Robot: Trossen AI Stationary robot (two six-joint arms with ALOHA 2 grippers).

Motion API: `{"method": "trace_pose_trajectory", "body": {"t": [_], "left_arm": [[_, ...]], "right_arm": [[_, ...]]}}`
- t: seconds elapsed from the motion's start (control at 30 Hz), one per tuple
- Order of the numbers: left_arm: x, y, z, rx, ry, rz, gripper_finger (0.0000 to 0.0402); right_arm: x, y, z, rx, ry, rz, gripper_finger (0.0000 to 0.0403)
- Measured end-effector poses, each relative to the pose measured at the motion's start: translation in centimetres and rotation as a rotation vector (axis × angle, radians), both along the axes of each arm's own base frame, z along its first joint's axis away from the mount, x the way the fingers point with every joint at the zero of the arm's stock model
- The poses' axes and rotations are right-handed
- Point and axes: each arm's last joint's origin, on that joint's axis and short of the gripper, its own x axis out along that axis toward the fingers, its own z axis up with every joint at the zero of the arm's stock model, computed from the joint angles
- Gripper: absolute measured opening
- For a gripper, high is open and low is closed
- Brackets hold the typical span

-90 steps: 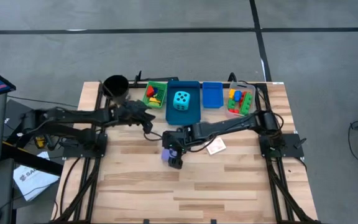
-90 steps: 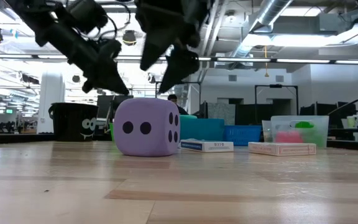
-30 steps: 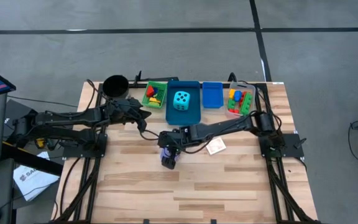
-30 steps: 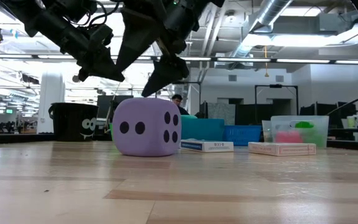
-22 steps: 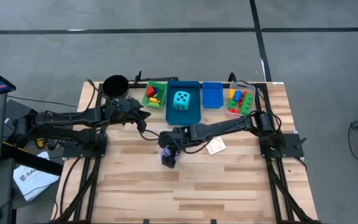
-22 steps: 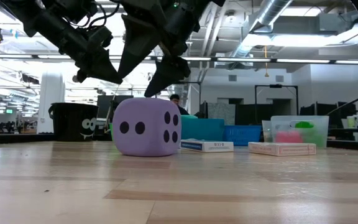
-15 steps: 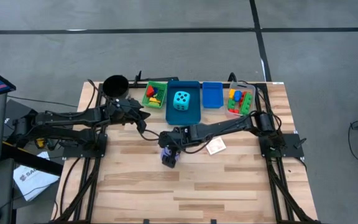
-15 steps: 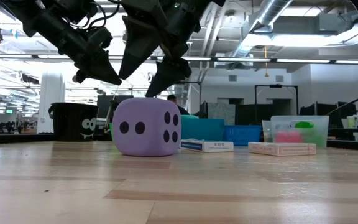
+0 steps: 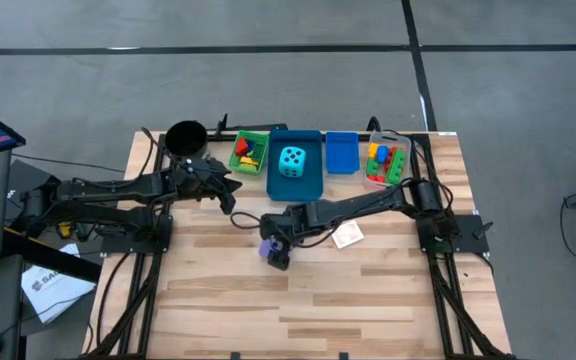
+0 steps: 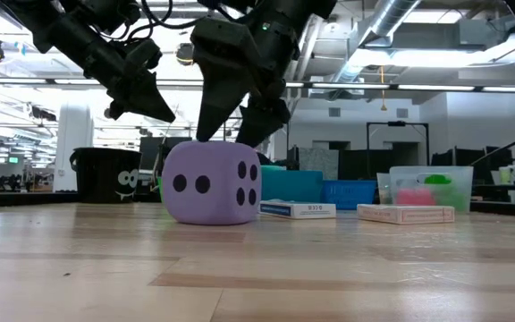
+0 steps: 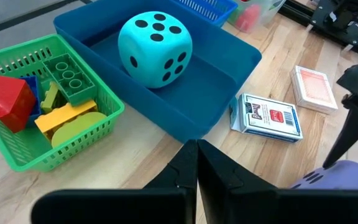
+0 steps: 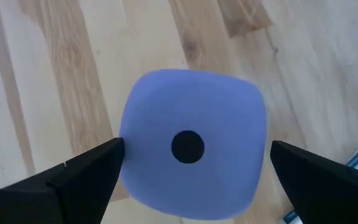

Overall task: Pick & Place Toys
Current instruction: Put the purple die into the blue bin

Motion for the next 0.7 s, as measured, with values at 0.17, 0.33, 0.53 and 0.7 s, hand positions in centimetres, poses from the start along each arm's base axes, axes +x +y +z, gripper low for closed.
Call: {"method": "trace_pose_trajectory", "body": {"t": [0.17, 0.33, 0.53, 0.7], "left_arm": [[0.00, -0.01, 0.00, -0.002, -0.001, -0.003, 0.0000], [0.00, -0.01, 0.00, -0.002, -0.001, -0.003, 0.0000], [0.00, -0.01, 0.00, -0.002, -0.001, -0.003, 0.0000], [0.00, -0.01, 0.00, -0.001, -0.001, -0.002, 0.0000]], "right_arm": [[-0.29, 0.04, -0.15, 0.000, 0.023, 0.002, 0.0400], [-0.31, 0.04, -0.17, 0.006, 0.026, 0.006, 0.0400], [-0.42, 0.02, -0.39, 0.082, 0.052, 0.064, 0.0400], [-0.41, 0.01, -0.42, 0.099, 0.053, 0.074, 0.0400]]}}
